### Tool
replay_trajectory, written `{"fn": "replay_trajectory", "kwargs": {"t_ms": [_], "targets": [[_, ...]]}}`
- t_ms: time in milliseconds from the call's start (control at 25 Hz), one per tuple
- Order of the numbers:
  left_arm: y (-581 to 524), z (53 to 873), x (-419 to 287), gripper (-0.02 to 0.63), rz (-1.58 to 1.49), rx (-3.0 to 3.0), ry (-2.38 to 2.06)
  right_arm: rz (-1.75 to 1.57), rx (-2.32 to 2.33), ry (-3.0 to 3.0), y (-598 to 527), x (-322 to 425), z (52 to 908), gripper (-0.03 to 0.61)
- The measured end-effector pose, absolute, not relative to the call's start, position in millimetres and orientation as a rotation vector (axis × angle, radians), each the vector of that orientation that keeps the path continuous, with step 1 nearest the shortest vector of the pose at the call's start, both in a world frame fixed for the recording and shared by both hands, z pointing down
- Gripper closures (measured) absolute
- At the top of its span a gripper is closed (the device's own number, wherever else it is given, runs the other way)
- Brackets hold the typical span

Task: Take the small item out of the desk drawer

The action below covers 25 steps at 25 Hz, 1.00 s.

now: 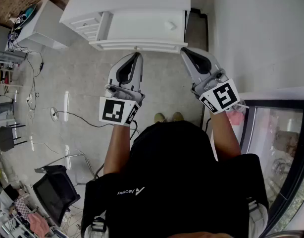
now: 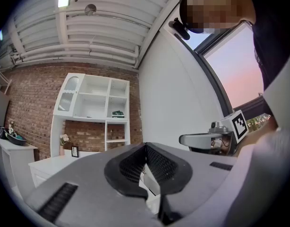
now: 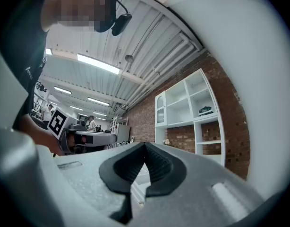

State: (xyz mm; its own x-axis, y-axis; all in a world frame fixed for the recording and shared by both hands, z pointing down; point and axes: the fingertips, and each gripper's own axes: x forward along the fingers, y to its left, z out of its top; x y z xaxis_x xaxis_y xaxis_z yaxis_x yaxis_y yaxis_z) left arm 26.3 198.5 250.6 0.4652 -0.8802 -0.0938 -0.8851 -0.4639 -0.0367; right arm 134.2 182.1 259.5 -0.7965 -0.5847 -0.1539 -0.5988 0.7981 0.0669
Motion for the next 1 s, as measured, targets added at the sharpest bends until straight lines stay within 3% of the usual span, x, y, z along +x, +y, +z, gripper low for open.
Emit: {"fn": "replay_trajectory", "kwargs": {"t_ms": [1000], "targets": [[155.0,258.3,54.7,0.615,0.071,-2.533,1.686,0.233,-0.86,2.896,133.8,158.5,263.9,0.577]]}}
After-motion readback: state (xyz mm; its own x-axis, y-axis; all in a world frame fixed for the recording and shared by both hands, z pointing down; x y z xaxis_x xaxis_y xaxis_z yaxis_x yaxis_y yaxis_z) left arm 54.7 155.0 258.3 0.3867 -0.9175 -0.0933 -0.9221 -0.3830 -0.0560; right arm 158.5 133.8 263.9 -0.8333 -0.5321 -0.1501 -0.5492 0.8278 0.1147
